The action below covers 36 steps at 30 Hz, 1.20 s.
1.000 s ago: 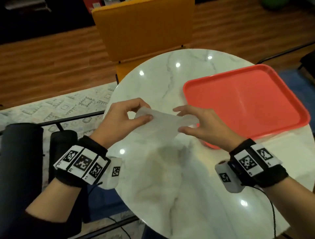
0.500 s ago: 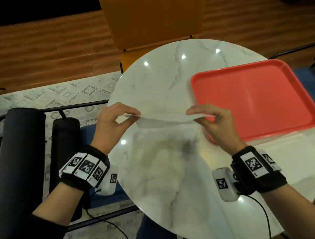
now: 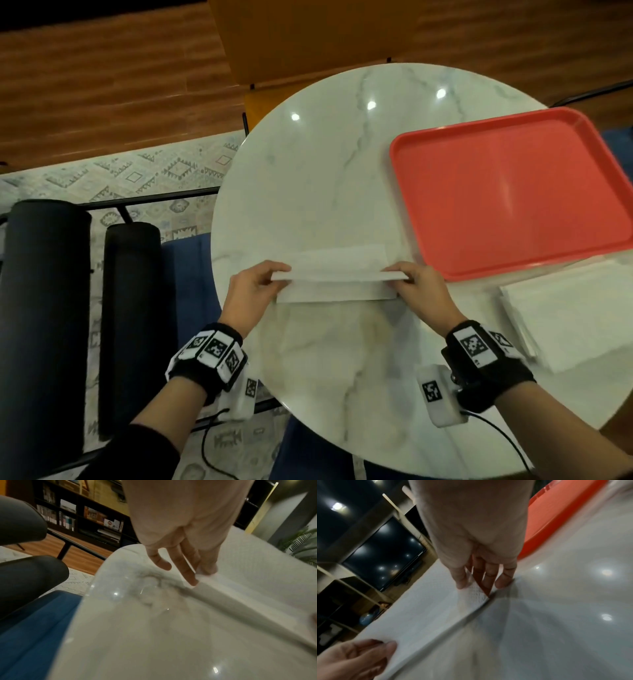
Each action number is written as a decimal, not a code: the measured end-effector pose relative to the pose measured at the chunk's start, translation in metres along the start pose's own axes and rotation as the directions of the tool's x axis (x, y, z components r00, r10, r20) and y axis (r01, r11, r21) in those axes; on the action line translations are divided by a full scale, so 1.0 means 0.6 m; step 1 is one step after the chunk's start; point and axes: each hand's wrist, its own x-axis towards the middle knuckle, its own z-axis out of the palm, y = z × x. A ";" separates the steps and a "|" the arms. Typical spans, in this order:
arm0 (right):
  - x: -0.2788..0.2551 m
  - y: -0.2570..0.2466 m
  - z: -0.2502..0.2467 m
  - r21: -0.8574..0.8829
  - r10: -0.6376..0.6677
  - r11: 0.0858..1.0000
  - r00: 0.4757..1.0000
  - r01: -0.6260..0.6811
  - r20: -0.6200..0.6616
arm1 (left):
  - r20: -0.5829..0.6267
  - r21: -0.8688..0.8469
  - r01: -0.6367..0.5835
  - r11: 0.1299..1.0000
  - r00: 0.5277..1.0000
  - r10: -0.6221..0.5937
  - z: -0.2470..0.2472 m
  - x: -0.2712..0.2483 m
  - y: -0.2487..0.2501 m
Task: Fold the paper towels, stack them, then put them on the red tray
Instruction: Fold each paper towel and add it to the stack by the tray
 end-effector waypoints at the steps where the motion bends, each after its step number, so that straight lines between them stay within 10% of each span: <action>1: 0.005 -0.004 0.000 -0.029 0.010 1.000 1.000 -0.011 -0.024 | -0.016 -0.015 0.036 0.999 0.999 -0.036 0.002 0.007 0.006; 8: 0.033 -0.024 0.021 -0.196 0.089 0.975 0.990 -0.108 -0.105 | -0.071 0.118 0.215 0.969 0.976 -0.208 0.020 0.021 0.005; 12: 0.011 -0.045 0.044 -0.579 -0.054 0.815 0.988 -0.041 -0.146 | -0.196 0.359 0.035 0.933 0.980 0.039 0.030 0.007 0.016; 15: -0.009 -0.061 0.084 -0.656 -0.292 0.727 0.956 0.202 -0.028 | -0.030 0.583 -0.172 0.794 0.972 0.232 0.056 -0.008 0.029; 20: -0.003 -0.048 0.143 -0.563 -0.179 0.741 0.915 0.367 0.362 | 0.280 0.778 -0.263 0.570 0.958 0.059 0.083 -0.001 0.002; 28: -0.010 0.026 0.099 -0.713 -0.043 0.683 0.984 0.156 0.174 | 0.296 0.822 -0.252 0.510 0.955 -0.004 0.047 0.002 -0.021; 31: -0.018 0.036 0.093 -0.723 -0.040 0.675 0.985 0.150 0.167 | 0.029 0.697 -0.074 0.713 0.997 0.075 0.044 0.009 0.002; 36: -0.018 0.034 0.094 -0.692 -0.036 0.707 0.984 0.147 0.173 | -0.199 0.455 0.413 0.789 0.911 -0.363 0.049 0.046 0.044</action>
